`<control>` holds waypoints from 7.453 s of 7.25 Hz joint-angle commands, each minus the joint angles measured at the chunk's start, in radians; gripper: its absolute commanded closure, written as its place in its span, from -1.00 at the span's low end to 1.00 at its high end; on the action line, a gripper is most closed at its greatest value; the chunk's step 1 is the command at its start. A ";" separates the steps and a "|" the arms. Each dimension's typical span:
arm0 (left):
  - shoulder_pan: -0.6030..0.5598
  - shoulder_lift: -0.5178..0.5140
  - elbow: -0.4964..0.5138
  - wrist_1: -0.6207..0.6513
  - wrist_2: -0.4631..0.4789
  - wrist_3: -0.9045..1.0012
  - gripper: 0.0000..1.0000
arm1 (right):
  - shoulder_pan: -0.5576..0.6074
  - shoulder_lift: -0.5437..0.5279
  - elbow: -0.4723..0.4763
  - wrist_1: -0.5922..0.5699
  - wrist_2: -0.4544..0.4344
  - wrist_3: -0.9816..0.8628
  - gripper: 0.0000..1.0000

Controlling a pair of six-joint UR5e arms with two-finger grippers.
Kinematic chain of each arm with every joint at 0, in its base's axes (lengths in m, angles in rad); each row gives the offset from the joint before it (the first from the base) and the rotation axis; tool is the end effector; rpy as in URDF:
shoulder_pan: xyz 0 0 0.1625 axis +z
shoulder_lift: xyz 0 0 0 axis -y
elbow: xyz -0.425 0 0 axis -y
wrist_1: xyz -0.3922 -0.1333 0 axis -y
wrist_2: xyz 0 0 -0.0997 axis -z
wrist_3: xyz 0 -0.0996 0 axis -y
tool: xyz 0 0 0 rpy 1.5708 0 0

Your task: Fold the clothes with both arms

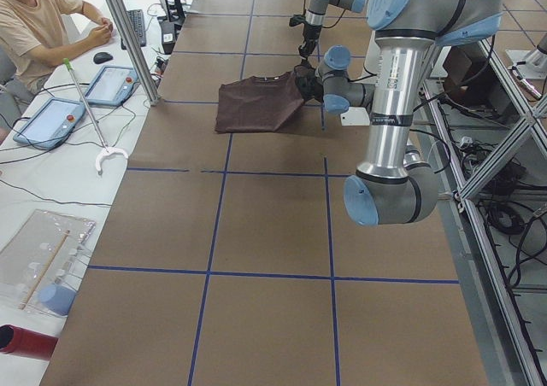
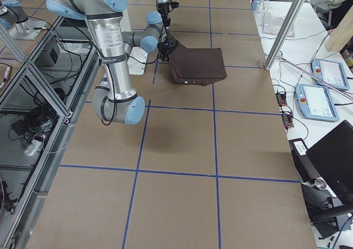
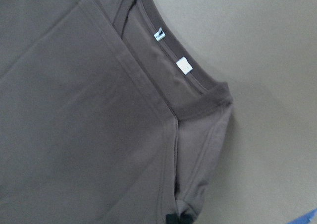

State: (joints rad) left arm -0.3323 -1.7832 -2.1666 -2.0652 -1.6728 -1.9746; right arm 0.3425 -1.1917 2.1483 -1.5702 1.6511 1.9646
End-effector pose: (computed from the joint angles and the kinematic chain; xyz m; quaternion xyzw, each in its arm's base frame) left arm 0.4159 -0.2738 0.2245 -0.0622 0.6036 -0.2569 0.7522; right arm -0.4495 -0.2933 0.2125 -0.0474 -0.4591 0.3020 0.8341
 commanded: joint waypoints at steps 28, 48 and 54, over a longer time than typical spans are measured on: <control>-0.346 -0.584 0.998 -0.185 0.026 0.763 1.00 | 0.552 0.345 -0.833 0.460 0.394 -0.342 -0.93; -0.325 -0.622 0.964 -0.044 -0.024 0.692 1.00 | 0.564 0.325 -0.792 0.457 0.424 -0.340 -0.93; -0.586 -0.651 1.136 -0.240 -0.237 0.873 1.00 | 0.445 0.334 -0.698 0.434 0.374 -0.264 -0.62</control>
State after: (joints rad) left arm -0.8548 -2.4429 -0.9965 -2.2998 -1.7925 -1.1056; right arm 0.8588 -0.8614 1.4074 -1.1290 2.0607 1.6654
